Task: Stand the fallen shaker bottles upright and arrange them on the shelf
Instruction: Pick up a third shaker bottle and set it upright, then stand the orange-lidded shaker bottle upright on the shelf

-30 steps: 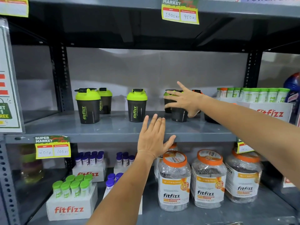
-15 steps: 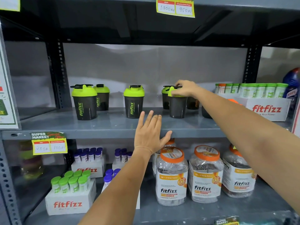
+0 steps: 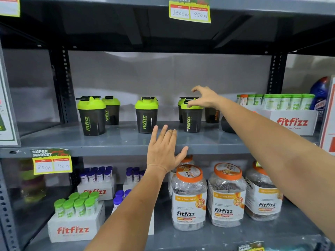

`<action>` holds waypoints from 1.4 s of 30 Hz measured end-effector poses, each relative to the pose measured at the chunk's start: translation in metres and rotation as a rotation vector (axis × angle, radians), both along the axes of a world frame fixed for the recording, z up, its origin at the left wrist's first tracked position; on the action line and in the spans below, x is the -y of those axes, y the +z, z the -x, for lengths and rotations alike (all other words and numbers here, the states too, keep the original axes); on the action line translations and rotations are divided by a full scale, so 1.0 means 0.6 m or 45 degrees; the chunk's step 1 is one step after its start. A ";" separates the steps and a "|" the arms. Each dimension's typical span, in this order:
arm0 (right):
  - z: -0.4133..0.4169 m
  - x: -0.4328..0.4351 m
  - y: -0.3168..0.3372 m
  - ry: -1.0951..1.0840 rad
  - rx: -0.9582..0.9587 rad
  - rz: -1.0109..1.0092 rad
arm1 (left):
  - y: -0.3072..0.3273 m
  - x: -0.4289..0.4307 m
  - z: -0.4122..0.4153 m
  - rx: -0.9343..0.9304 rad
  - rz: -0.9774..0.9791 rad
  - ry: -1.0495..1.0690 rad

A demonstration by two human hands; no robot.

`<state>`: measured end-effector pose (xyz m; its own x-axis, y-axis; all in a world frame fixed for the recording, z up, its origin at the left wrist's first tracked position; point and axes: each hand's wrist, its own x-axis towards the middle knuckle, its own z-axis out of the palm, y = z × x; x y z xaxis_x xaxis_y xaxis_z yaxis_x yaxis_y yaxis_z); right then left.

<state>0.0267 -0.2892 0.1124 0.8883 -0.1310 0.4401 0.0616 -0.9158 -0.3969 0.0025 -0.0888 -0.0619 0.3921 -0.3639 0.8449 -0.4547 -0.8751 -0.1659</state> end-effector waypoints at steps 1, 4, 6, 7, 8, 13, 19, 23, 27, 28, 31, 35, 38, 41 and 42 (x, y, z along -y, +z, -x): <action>0.002 -0.002 -0.003 0.007 0.016 -0.008 | 0.001 0.000 0.001 -0.005 -0.001 0.003; -0.002 -0.005 -0.018 -0.038 0.055 0.070 | 0.002 0.001 0.003 -0.048 -0.008 0.013; -0.006 -0.005 -0.024 -0.048 0.091 0.027 | 0.002 0.000 0.006 -0.065 -0.012 0.012; -0.005 -0.007 -0.025 -0.045 0.093 0.008 | 0.002 0.000 0.006 -0.073 -0.012 0.008; -0.003 -0.008 -0.023 -0.041 0.083 0.001 | 0.003 -0.001 0.006 -0.084 -0.015 0.001; 0.018 0.007 -0.007 0.013 -0.028 -0.070 | 0.003 0.000 0.008 -0.107 -0.024 -0.001; 0.068 0.070 0.010 -0.373 -0.094 0.172 | 0.005 -0.010 0.003 -0.157 -0.009 0.006; 0.128 0.124 0.007 -0.683 -0.264 0.492 | 0.007 0.006 0.011 -0.183 0.101 -0.077; 0.155 0.135 -0.003 -0.710 -0.442 0.634 | 0.026 0.050 0.026 -0.165 0.084 -0.181; 0.160 0.145 -0.004 -0.720 -0.480 0.663 | 0.035 0.079 0.036 -0.145 0.018 -0.226; 0.157 0.152 -0.024 -0.731 -0.556 0.670 | 0.056 0.157 0.054 -0.141 -0.056 -0.285; 0.150 0.155 -0.044 -0.742 -0.465 0.815 | 0.041 0.207 0.055 -0.145 -0.107 -0.195; 0.150 0.153 -0.023 -0.686 -0.367 0.969 | 0.020 0.209 0.043 -0.086 -0.153 -0.143; 0.135 0.157 0.013 -0.563 -0.248 1.248 | 0.014 0.217 0.039 -0.027 -0.117 -0.133; 0.128 0.158 0.021 -0.525 -0.212 1.333 | 0.012 0.218 0.038 -0.006 -0.095 -0.130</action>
